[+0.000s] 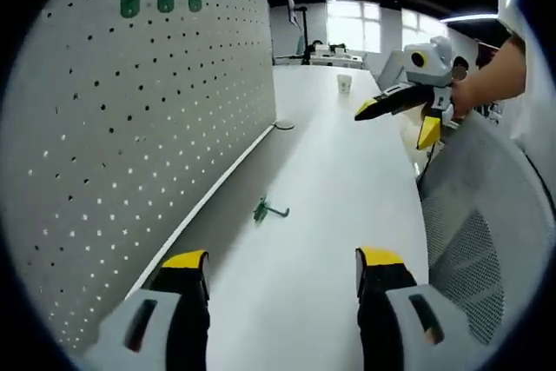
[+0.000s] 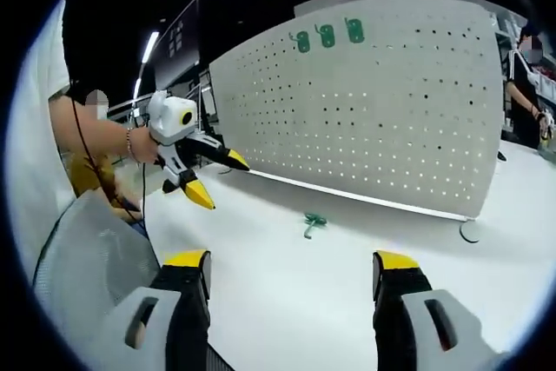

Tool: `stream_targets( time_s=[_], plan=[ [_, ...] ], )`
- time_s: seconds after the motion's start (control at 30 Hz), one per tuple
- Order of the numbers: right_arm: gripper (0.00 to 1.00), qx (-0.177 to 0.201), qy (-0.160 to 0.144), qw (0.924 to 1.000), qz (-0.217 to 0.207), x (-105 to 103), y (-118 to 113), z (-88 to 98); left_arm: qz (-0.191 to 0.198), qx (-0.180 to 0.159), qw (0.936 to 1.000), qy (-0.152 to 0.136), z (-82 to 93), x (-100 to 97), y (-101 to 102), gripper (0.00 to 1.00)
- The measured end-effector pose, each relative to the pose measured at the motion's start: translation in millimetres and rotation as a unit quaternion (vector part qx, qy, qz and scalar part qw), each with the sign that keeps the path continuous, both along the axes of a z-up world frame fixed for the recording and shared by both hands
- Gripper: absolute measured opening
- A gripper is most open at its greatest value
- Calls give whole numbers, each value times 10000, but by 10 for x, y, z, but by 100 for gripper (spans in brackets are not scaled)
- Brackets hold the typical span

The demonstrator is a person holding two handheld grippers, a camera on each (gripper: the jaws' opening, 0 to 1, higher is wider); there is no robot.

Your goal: Insert the hook assembly into the mounting plate slot until the hook locks in place.

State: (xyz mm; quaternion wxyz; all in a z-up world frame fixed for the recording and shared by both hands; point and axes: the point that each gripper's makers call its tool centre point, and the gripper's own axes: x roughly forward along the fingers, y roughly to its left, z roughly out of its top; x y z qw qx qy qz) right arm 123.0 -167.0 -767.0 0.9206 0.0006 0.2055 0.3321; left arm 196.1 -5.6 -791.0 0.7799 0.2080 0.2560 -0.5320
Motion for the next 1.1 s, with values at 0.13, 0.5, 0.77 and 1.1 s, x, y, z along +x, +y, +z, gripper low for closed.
stream_targets(
  time_s=[0.13,0.5,0.77,1.1],
  plan=[
    [74,-23,-2,10000,8,1,-12,-3,-162,161,9997,39,-63,47,-77,70],
    [74,-45,36,10000,42,-30,-20,-13,-541,429,9975,128,-175,198,-299,70],
    [73,-57,86,9999,13,-76,-42,-25,-851,720,9937,125,-250,290,-392,69],
    [73,-24,130,9999,-49,-119,-47,-43,-1145,1065,9876,93,-328,414,-517,65]
  ],
)
